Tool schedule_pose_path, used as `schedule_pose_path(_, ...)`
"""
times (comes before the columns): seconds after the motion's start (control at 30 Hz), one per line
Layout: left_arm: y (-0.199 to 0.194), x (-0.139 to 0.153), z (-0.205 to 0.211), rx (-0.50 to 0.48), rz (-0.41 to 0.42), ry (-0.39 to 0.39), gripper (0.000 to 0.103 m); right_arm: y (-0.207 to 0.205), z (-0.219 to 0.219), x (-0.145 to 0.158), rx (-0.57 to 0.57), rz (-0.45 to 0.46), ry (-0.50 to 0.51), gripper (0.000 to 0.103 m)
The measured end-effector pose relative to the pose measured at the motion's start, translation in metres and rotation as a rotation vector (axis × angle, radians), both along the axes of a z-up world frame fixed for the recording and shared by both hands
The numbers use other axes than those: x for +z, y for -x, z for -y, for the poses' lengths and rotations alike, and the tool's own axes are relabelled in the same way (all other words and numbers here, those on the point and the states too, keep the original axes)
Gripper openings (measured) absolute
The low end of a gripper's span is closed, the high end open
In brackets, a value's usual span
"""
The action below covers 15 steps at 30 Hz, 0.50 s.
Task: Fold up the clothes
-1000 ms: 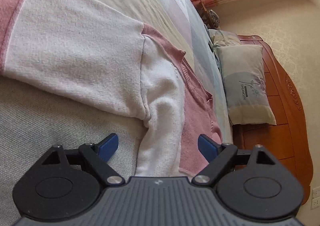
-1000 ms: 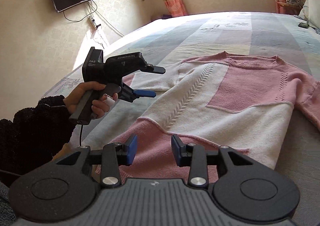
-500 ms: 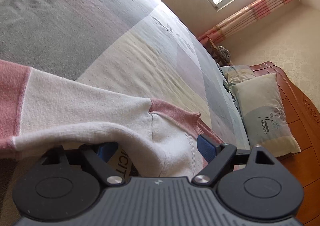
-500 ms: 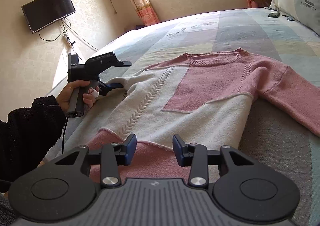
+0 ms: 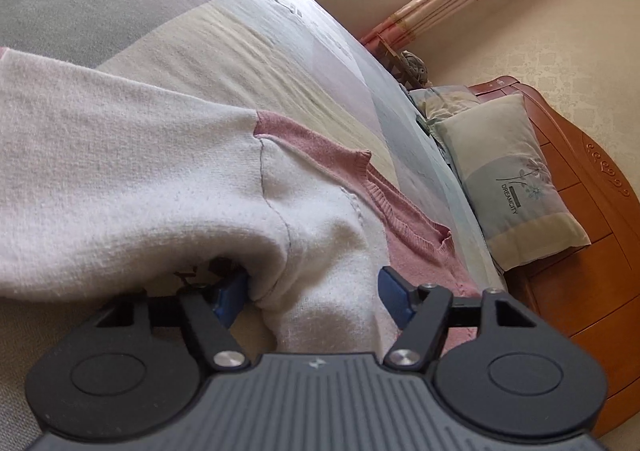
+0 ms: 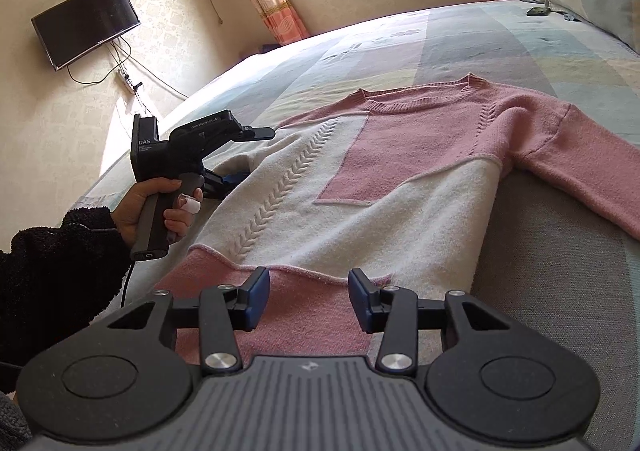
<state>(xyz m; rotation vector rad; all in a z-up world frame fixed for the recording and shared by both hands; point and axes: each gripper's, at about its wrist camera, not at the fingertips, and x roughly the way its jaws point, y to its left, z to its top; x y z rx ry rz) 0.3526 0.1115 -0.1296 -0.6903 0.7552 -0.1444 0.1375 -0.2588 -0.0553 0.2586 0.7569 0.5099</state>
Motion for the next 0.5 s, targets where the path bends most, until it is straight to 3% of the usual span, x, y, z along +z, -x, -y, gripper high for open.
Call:
schedule_pose_path(0.03,0.001,-0.002,0.002,-0.001,0.002,-0.011,0.017,0.001,0.0,0.0,-0.002,0.0,0.001,0.049)
schedule_pose_path(0.1,0.006,-0.002,-0.001,0.017,0.016,-0.022,0.016,0.003,0.002,0.0,-0.006,-0.002,0.001,0.049)
schedule_pose_path(0.2,0.0,0.011,-0.008,0.036,0.031,-0.112,0.015,0.004,0.004,-0.003,-0.006,-0.011,0.016,0.05)
schedule_pose_path(0.37,-0.022,0.032,-0.003,-0.012,-0.006,-0.267,0.018,0.006,0.009,-0.003,-0.022,-0.015,0.019,0.05)
schedule_pose_path(0.5,0.006,0.036,0.005,-0.068,-0.019,-0.324,0.021,0.01,0.011,-0.003,-0.03,-0.009,0.024,0.05)
